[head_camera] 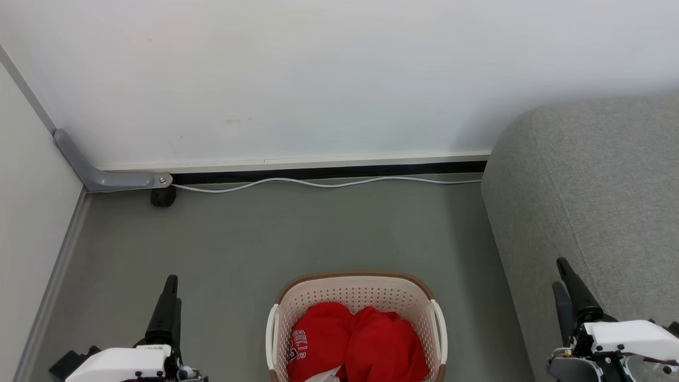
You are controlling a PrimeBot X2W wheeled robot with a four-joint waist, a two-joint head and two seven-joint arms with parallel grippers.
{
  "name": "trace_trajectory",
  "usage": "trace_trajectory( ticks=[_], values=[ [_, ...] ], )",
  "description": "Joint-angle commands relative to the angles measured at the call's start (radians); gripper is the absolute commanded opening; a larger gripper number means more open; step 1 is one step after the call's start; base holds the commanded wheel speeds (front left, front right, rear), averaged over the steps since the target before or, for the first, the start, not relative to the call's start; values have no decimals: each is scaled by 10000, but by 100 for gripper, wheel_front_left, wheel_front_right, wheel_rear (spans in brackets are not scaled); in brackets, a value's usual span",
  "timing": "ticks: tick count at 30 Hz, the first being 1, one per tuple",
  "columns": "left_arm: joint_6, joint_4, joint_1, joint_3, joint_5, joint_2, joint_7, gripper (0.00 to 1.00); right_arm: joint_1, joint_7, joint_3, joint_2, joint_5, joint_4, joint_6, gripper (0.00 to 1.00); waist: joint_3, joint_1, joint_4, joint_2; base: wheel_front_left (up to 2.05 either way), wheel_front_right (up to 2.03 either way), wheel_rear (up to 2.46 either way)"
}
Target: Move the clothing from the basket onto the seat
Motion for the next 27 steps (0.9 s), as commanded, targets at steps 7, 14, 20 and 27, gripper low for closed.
trace_trajectory(
  ticks=[7,14,20,27],
  values=[
    [-28,-201,-739,32,856,220,-266,100,-858,-339,406,-377,-539,-6,15,100,16,-2,-14,0,0,0,0],
    [-33,-183,-915,-14,1499,262,-472,100,-1117,-546,427,-417,-1165,177,18,100,33,-2,-30,0,0,0,0],
    [-38,-113,-1099,-116,2137,345,-647,100,-1347,-721,445,-464,-1692,339,20,100,53,-2,-41,0,0,0,0],
    [-43,58,-1359,-306,3066,479,-853,100,-1652,-927,495,-562,-2612,593,23,100,94,-2,-52,0,0,0,0]
  ],
)
